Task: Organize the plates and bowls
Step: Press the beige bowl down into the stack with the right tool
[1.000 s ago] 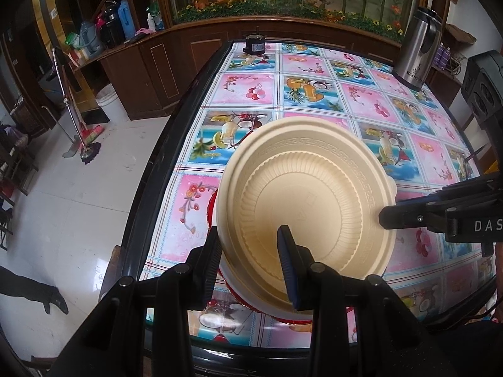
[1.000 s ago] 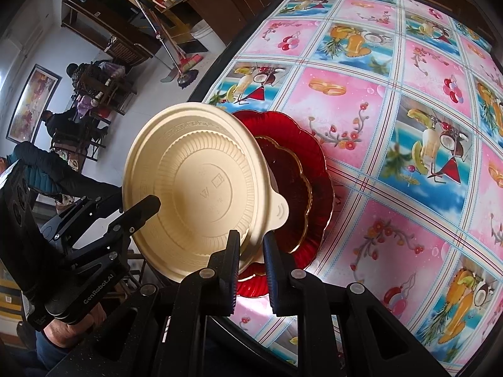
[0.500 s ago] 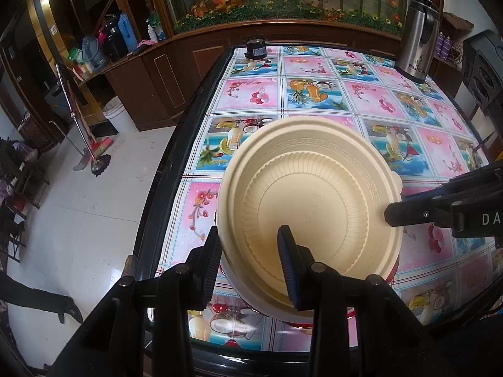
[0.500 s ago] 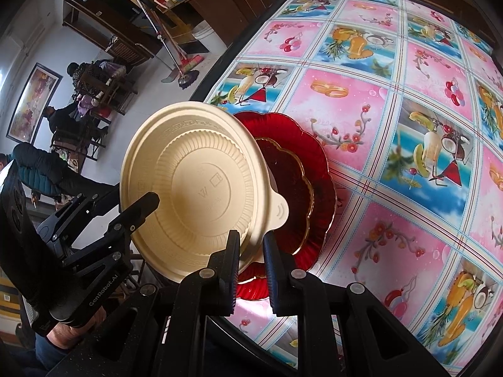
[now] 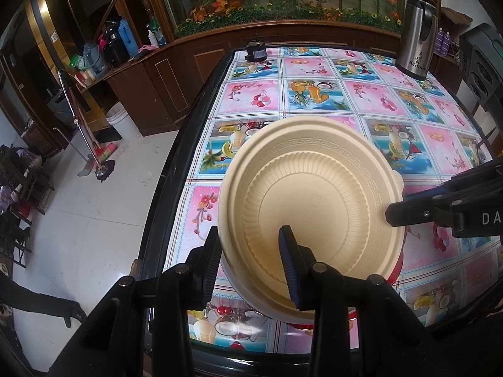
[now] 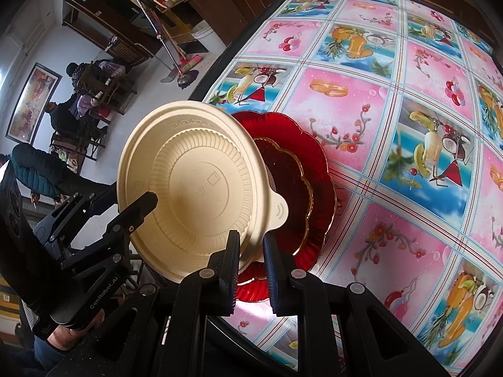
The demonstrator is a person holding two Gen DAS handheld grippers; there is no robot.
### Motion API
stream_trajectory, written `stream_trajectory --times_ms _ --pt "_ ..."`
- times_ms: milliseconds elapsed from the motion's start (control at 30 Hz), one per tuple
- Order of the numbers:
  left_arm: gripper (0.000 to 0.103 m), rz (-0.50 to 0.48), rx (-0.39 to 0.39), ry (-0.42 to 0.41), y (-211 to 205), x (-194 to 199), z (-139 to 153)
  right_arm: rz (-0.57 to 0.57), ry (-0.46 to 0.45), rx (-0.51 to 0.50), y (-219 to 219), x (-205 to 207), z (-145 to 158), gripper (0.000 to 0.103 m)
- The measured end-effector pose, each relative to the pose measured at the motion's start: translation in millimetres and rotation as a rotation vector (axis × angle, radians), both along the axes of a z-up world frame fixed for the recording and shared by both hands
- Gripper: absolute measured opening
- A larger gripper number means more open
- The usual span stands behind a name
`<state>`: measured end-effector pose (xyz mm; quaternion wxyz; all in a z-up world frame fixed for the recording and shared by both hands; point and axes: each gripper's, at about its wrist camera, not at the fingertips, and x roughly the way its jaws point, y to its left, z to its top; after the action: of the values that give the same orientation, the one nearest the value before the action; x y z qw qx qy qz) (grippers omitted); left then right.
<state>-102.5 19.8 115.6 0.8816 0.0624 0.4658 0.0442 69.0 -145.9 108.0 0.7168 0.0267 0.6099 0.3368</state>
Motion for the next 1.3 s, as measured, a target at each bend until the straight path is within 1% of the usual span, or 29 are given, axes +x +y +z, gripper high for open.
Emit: stream_trajectory --times_ms 233,300,367,833,933,1033,1300 --pt "0.038 -0.006 0.018 0.003 -3 1 -2 -0.003 -0.005 0.005 -1 -1 2 0.018" --pt "0.043 -0.007 0.025 -0.001 -4 1 -1 -0.004 -0.008 0.006 -2 -2 3 0.018" --pt "0.046 -0.01 0.034 -0.008 -6 0 0 -0.006 -0.011 0.009 -3 -2 4 0.018" --pt "0.047 -0.016 0.047 -0.01 -10 1 1 -0.018 -0.016 0.017 -7 -5 7 0.018" --pt "0.049 -0.015 0.049 -0.011 -10 1 2 -0.022 -0.018 0.019 -8 -4 8 0.018" --pt "0.053 -0.015 0.054 -0.017 -10 0 2 -0.025 -0.022 0.021 -9 -4 9 0.018" --pt "0.054 -0.015 0.06 -0.019 -11 0 2 -0.03 -0.024 0.022 -12 -5 9 0.018"
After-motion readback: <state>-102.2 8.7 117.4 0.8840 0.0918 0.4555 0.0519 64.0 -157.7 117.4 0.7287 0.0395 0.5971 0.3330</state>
